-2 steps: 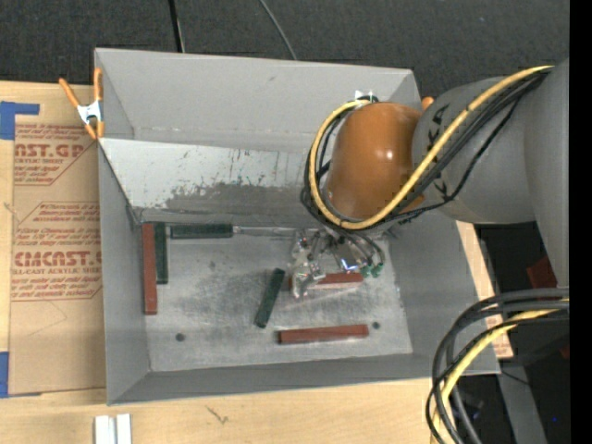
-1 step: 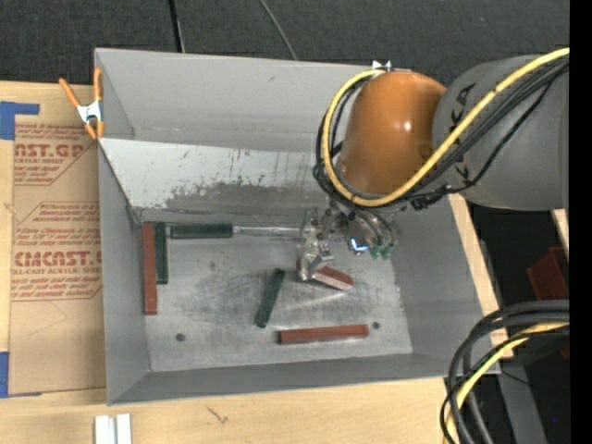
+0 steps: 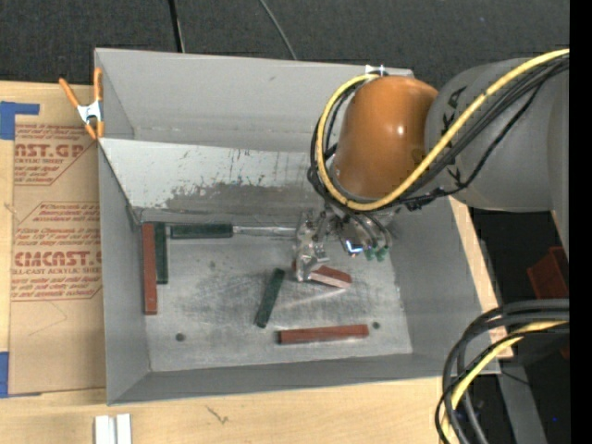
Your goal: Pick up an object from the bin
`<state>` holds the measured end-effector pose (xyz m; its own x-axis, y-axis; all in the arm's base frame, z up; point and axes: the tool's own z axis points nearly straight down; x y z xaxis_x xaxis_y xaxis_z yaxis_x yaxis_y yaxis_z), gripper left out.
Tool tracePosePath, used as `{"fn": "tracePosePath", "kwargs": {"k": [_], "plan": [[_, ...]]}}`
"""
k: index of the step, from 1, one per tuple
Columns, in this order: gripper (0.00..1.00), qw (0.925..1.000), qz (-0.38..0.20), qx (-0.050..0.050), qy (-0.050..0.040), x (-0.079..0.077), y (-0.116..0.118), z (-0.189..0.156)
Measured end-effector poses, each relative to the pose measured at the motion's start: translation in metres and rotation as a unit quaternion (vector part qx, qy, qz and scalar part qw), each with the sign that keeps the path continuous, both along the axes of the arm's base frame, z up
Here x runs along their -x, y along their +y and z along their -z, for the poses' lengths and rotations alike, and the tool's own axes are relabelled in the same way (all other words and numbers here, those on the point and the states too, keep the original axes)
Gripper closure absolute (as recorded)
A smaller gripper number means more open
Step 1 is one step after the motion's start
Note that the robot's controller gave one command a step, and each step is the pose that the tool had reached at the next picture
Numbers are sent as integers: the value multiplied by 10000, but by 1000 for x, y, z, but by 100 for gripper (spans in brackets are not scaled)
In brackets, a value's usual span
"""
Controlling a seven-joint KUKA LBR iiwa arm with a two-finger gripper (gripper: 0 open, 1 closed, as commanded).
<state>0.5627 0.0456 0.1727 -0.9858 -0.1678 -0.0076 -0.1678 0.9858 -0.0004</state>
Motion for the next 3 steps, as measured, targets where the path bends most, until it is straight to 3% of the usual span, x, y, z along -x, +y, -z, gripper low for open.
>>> {"fn": "tracePosePath", "kwargs": {"k": [1,2,3], "plan": [[100,10000,-38,5,53,3,-2,-27],[100,9999,-141,2,14,5,8,-56],[100,9998,-203,-10,35,3,4,-58]]}}
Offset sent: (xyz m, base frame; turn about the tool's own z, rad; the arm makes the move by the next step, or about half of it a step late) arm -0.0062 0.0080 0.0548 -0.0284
